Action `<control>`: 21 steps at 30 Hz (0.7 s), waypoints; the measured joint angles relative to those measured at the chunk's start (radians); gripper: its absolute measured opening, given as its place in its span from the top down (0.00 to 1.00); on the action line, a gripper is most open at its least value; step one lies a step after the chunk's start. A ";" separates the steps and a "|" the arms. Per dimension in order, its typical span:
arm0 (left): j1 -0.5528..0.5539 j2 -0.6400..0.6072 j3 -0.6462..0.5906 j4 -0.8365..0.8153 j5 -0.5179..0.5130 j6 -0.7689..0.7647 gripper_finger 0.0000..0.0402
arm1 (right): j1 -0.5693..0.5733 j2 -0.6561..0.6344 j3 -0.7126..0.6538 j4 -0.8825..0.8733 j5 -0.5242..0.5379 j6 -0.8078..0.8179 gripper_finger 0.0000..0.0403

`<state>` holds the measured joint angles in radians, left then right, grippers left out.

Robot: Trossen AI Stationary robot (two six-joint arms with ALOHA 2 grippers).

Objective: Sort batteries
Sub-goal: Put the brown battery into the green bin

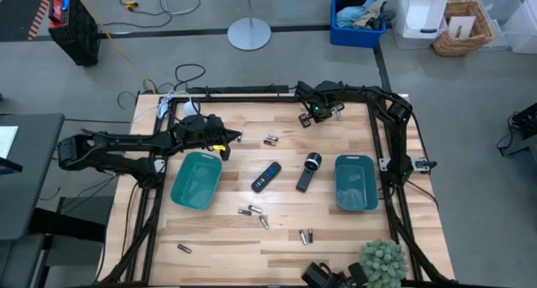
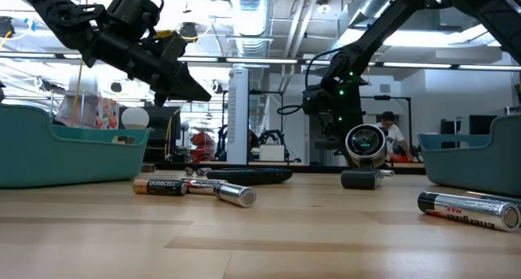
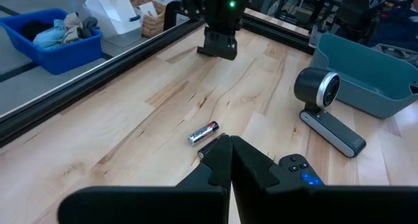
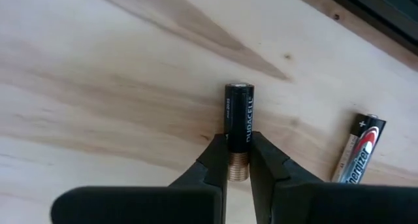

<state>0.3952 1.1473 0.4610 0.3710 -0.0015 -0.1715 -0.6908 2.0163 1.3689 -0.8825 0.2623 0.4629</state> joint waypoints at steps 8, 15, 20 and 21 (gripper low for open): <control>0.000 0.000 0.000 -0.008 0.000 0.000 1.00 | 0.020 -0.019 0.000 0.010 0.007 -0.003 0.88; 0.000 0.000 0.000 -0.008 0.000 0.000 1.00 | 0.045 -0.113 0.000 0.047 0.021 -0.025 0.88; 0.000 0.000 0.000 -0.008 0.000 0.000 1.00 | 0.090 -0.188 0.000 0.092 0.021 -0.053 0.88; 0.000 0.000 0.000 -0.008 0.000 0.000 1.00 | 0.101 -0.201 0.000 0.099 0.021 -0.056 0.88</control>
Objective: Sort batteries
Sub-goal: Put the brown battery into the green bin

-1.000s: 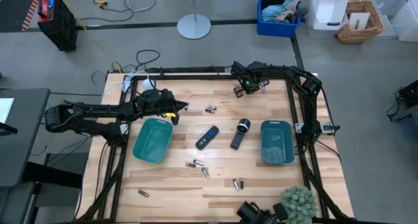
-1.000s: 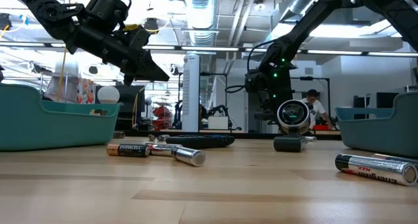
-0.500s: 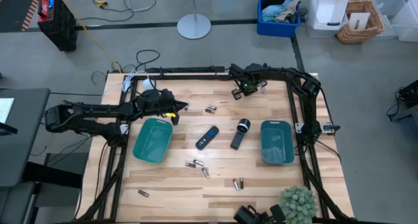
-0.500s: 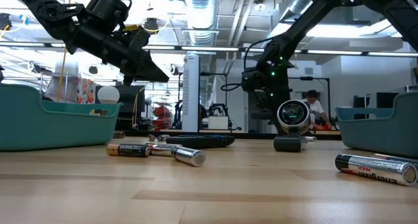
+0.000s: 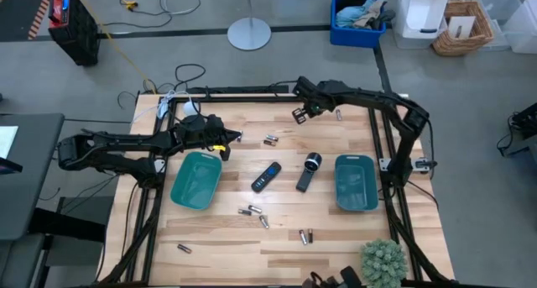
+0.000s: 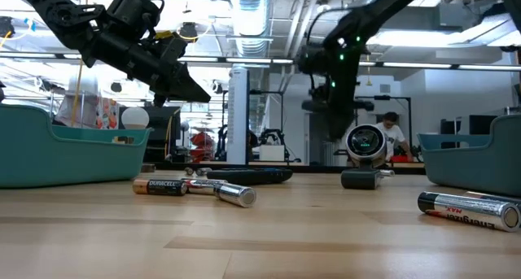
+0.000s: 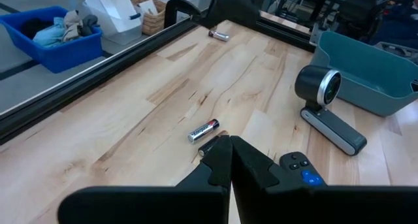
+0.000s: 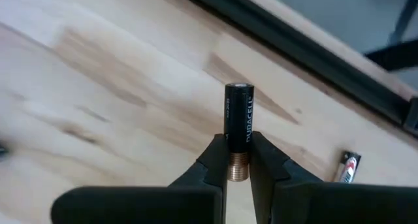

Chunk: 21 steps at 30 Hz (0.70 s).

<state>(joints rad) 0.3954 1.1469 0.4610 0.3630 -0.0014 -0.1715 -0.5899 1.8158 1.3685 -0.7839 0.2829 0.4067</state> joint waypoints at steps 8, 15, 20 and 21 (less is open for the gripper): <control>0.000 -0.002 0.000 -0.009 0.000 -0.014 1.00 | 0.101 -0.080 0.000 0.078 0.000 -0.036 0.88; 0.000 -0.048 0.000 -0.022 0.000 -0.026 1.00 | 0.198 -0.099 0.000 0.159 -0.007 -0.065 0.88; 0.000 -0.150 -0.010 -0.069 0.000 -0.026 1.00 | 0.273 -0.094 0.000 0.255 -0.023 -0.075 0.88; 0.000 -0.177 -0.017 -0.075 0.000 -0.027 1.00 | 0.288 -0.094 0.000 0.277 -0.023 -0.076 0.88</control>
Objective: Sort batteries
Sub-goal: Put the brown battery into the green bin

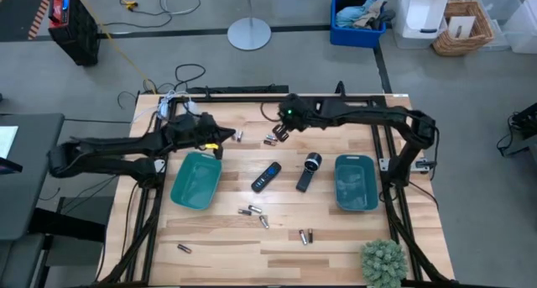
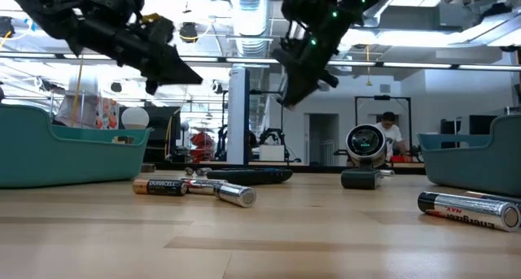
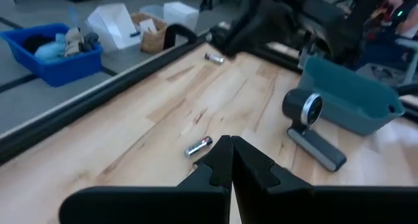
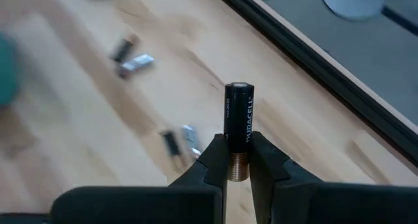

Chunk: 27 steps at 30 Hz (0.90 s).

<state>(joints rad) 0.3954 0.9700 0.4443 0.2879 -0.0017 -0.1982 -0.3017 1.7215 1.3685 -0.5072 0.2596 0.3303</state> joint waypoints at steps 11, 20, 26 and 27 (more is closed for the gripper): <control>-0.011 -0.324 -0.012 -0.184 -0.003 0.009 1.00 | 0.202 0.020 0.001 0.299 -0.003 -0.048 0.88; -0.020 -0.533 -0.012 -0.304 -0.021 0.007 1.00 | 0.281 0.150 0.004 0.574 -0.063 -0.062 0.88; -0.021 -0.645 -0.010 -0.360 -0.039 0.007 1.00 | 0.292 0.306 0.109 0.688 -0.127 -0.060 0.88; -0.022 -0.663 -0.011 -0.379 -0.047 0.007 1.00 | 0.296 0.329 0.128 0.677 -0.132 -0.060 0.88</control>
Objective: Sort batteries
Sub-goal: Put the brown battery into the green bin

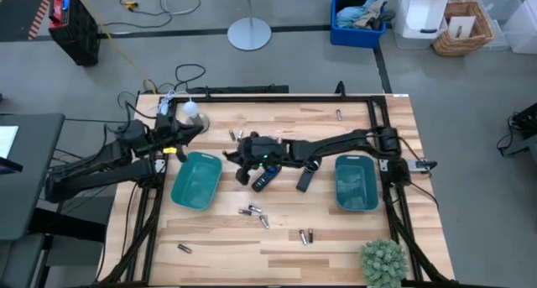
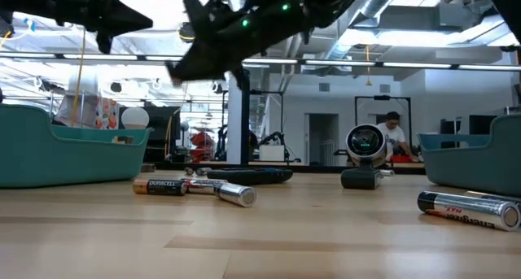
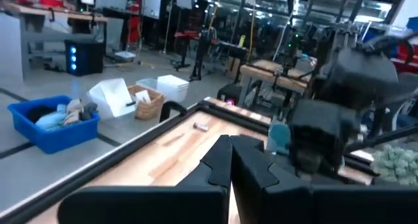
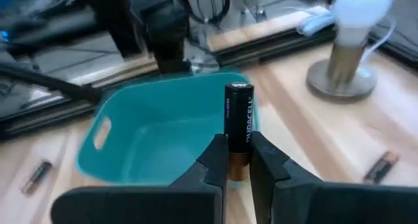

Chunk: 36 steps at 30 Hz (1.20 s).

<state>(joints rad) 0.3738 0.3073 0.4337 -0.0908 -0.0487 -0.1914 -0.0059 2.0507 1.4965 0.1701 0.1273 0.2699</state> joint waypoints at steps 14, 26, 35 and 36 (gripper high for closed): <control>0.000 -0.116 0.000 -0.081 -0.053 0.000 1.00 | 0.020 0.376 0.513 -0.079 -0.131 -0.041 0.88; 0.000 -0.116 0.000 -0.087 -0.056 0.005 1.00 | 0.025 0.523 0.736 -0.231 -0.156 -0.056 0.63; 0.000 -0.116 0.000 -0.113 -0.055 0.012 1.00 | 0.019 0.494 0.735 -0.257 -0.156 -0.139 0.46; 0.000 -0.116 0.000 -0.119 -0.055 0.012 1.00 | 0.019 0.486 0.735 -0.274 -0.156 -0.148 0.46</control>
<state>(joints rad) 0.3737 0.1913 0.4335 -0.2100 -0.1039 -0.1795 0.0128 2.5368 2.2318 -0.1041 -0.0284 0.1215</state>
